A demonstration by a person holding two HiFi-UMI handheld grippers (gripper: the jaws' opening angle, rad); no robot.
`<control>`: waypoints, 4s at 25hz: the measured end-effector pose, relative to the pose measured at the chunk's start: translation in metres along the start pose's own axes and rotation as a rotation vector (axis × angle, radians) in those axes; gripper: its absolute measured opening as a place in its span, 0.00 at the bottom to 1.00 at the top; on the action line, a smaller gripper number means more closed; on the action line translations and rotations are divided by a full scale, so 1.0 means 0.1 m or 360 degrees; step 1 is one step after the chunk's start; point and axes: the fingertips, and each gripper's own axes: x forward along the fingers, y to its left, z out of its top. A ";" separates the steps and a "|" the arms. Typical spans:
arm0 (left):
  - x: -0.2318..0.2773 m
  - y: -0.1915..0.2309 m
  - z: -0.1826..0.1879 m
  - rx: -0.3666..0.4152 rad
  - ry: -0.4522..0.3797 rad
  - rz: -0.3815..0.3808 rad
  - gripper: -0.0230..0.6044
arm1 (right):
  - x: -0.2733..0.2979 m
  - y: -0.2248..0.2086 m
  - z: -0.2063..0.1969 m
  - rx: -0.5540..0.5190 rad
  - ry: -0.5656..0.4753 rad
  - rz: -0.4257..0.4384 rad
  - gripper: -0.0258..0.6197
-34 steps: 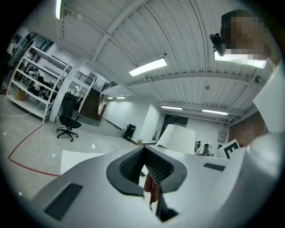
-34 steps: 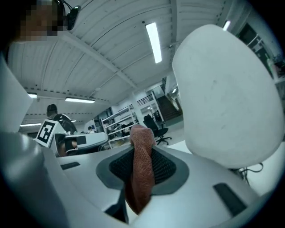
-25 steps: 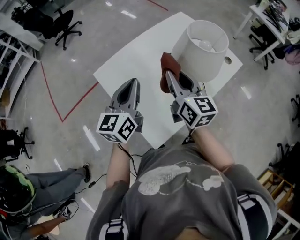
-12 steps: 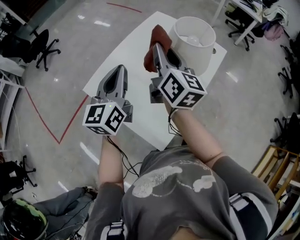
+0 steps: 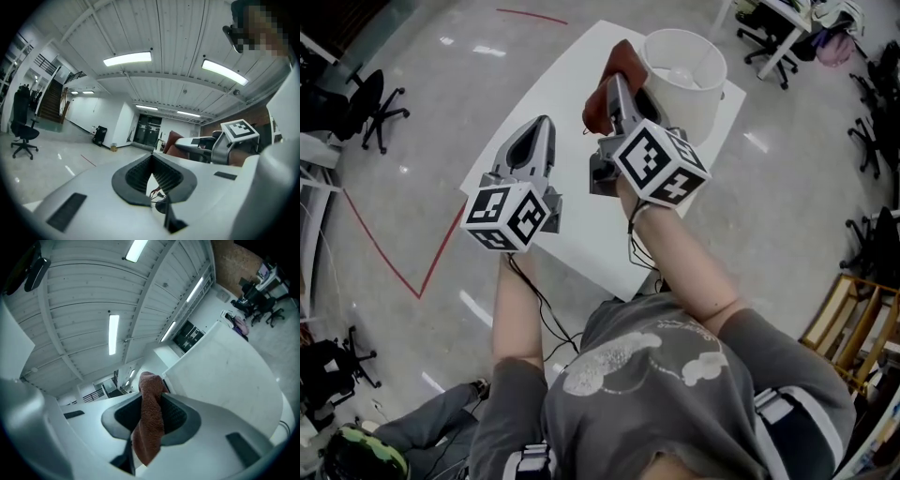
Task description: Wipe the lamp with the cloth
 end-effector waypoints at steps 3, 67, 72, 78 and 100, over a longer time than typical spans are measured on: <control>0.01 0.00 -0.21 -0.0049 0.0052 0.0008 0.05 | -0.02 -0.10 -0.08 -0.0009 0.0033 -0.0026 0.17; -0.15 -1.51 -1.16 0.0010 -0.0052 0.1053 0.05 | -1.19 -1.85 0.38 -0.0322 0.1025 0.1030 0.17; 0.13 -1.63 -0.88 0.0078 -0.0107 0.1018 0.05 | -0.87 -1.69 0.91 -0.0378 0.0813 0.1162 0.17; 0.39 -1.68 -0.44 0.0153 -0.0169 0.0894 0.05 | -0.61 -1.36 1.23 -0.0343 0.0668 0.1297 0.17; 0.54 -1.44 -0.79 0.0000 -0.0131 0.1070 0.05 | -0.48 -2.02 0.81 -0.0308 0.0959 0.1405 0.17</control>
